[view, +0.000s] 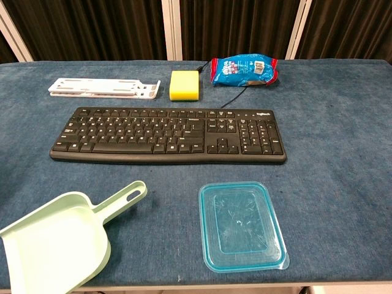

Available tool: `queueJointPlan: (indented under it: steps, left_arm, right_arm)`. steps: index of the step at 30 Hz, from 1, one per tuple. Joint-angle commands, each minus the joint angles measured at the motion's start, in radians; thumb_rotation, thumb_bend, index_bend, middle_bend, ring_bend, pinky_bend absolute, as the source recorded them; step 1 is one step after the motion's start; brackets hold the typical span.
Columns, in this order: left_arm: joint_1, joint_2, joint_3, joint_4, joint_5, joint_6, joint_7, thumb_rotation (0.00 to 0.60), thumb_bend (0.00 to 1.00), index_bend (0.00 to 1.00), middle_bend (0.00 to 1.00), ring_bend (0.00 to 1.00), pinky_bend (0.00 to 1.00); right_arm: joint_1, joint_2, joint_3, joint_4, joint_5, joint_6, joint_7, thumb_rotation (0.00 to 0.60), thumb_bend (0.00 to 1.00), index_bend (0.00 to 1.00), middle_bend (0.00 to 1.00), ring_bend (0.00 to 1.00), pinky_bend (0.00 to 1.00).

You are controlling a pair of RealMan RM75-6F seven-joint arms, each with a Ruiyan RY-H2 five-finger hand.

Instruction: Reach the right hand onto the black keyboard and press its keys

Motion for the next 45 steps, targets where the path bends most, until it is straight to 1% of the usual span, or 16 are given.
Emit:
queueJointPlan:
  steps: [1, 4, 5, 6, 8, 10, 11, 13, 14, 16, 20, 23, 25, 30, 36, 45]
  left_arm:
    - [0.000, 0.000, 0.001, 0.002, -0.001, -0.001, -0.002, 0.600, 0.10, 0.16, 0.16, 0.11, 0.00]
    - [0.001, -0.001, 0.003, 0.005, 0.000, -0.002, -0.003, 0.600, 0.10, 0.16, 0.16, 0.11, 0.00]
    - [0.001, -0.002, 0.004, 0.006, 0.000, -0.002, -0.004, 0.600, 0.10, 0.16, 0.16, 0.11, 0.00]
    - [0.002, -0.002, 0.006, 0.008, 0.001, -0.002, -0.005, 0.600, 0.10, 0.16, 0.16, 0.11, 0.00]
    - [0.003, -0.003, 0.006, 0.010, 0.002, 0.001, -0.009, 0.600, 0.10, 0.16, 0.16, 0.11, 0.00]
    - [0.004, -0.002, 0.005, 0.011, 0.004, 0.007, -0.013, 0.600, 0.10, 0.16, 0.16, 0.11, 0.00]
    - [0.005, -0.001, 0.005, 0.012, 0.005, 0.008, -0.014, 0.600, 0.10, 0.16, 0.16, 0.11, 0.00]
    - [0.006, 0.000, 0.006, 0.012, 0.007, 0.010, -0.015, 0.600, 0.10, 0.16, 0.16, 0.11, 0.00]
    - [0.006, 0.000, 0.006, 0.012, 0.007, 0.011, -0.015, 0.600, 0.10, 0.16, 0.16, 0.11, 0.00]
    - [0.008, -0.002, 0.006, 0.012, 0.007, 0.014, -0.017, 0.600, 0.10, 0.16, 0.16, 0.11, 0.00]
    - [0.011, -0.002, 0.008, 0.014, 0.006, 0.015, -0.015, 0.600, 0.10, 0.16, 0.16, 0.11, 0.00]
    - [0.011, 0.000, 0.007, 0.012, 0.003, 0.014, -0.011, 0.600, 0.10, 0.16, 0.16, 0.11, 0.00]
    - [0.010, 0.001, 0.006, 0.010, 0.002, 0.012, -0.008, 0.600, 0.10, 0.16, 0.16, 0.11, 0.00]
    - [0.005, 0.002, 0.008, 0.008, 0.000, -0.001, 0.000, 0.600, 0.10, 0.16, 0.16, 0.11, 0.00]
    - [0.004, 0.001, 0.009, 0.009, -0.004, -0.008, 0.005, 0.600, 0.10, 0.16, 0.16, 0.11, 0.00]
    - [0.003, -0.004, 0.010, 0.014, -0.011, -0.013, 0.007, 0.600, 0.10, 0.16, 0.16, 0.11, 0.00]
  right_arm:
    - [-0.007, 0.002, 0.012, -0.006, -0.011, -0.019, 0.001, 0.335, 0.24, 0.00, 0.00, 0.00, 0.04]
    - [0.000, 0.003, 0.026, -0.017, -0.030, -0.053, -0.002, 0.335, 0.24, 0.00, 0.00, 0.00, 0.04]
    - [0.007, 0.004, 0.032, -0.024, -0.031, -0.070, -0.013, 0.335, 0.24, 0.00, 0.03, 0.01, 0.05]
    - [0.022, 0.007, 0.042, -0.039, -0.030, -0.100, -0.042, 0.335, 0.24, 0.00, 0.07, 0.05, 0.08]
    - [0.060, 0.012, 0.064, -0.070, -0.025, -0.158, -0.097, 0.337, 0.24, 0.00, 0.24, 0.27, 0.29]
    - [0.124, 0.019, 0.092, -0.115, -0.020, -0.256, -0.148, 0.341, 0.28, 0.00, 0.41, 0.54, 0.59]
    - [0.155, 0.022, 0.108, -0.134, -0.011, -0.302, -0.166, 0.341, 0.31, 0.00, 0.45, 0.60, 0.66]
    - [0.231, 0.023, 0.154, -0.173, 0.033, -0.410, -0.217, 0.338, 0.44, 0.03, 0.63, 0.80, 0.83]
    - [0.264, 0.017, 0.176, -0.184, 0.061, -0.453, -0.241, 0.338, 0.47, 0.05, 0.68, 0.85, 0.87]
    - [0.341, -0.006, 0.227, -0.198, 0.142, -0.548, -0.302, 0.345, 0.57, 0.14, 0.80, 0.95, 0.96]
    - [0.485, -0.067, 0.303, -0.187, 0.339, -0.693, -0.417, 0.350, 0.70, 0.24, 0.91, 1.00, 1.00]
    - [0.600, -0.131, 0.336, -0.150, 0.501, -0.762, -0.517, 0.352, 0.79, 0.25, 0.93, 1.00, 1.00]
    - [0.679, -0.177, 0.349, -0.117, 0.612, -0.791, -0.577, 0.351, 0.84, 0.25, 0.94, 1.00, 1.00]
    - [0.844, -0.287, 0.348, -0.026, 0.824, -0.823, -0.678, 0.350, 0.87, 0.26, 0.94, 1.00, 1.00]
    - [0.964, -0.381, 0.331, 0.052, 0.953, -0.827, -0.724, 0.351, 0.87, 0.27, 0.95, 1.00, 1.00]
    - [1.085, -0.481, 0.300, 0.180, 1.093, -0.853, -0.748, 0.352, 0.87, 0.27, 0.95, 1.00, 1.00]
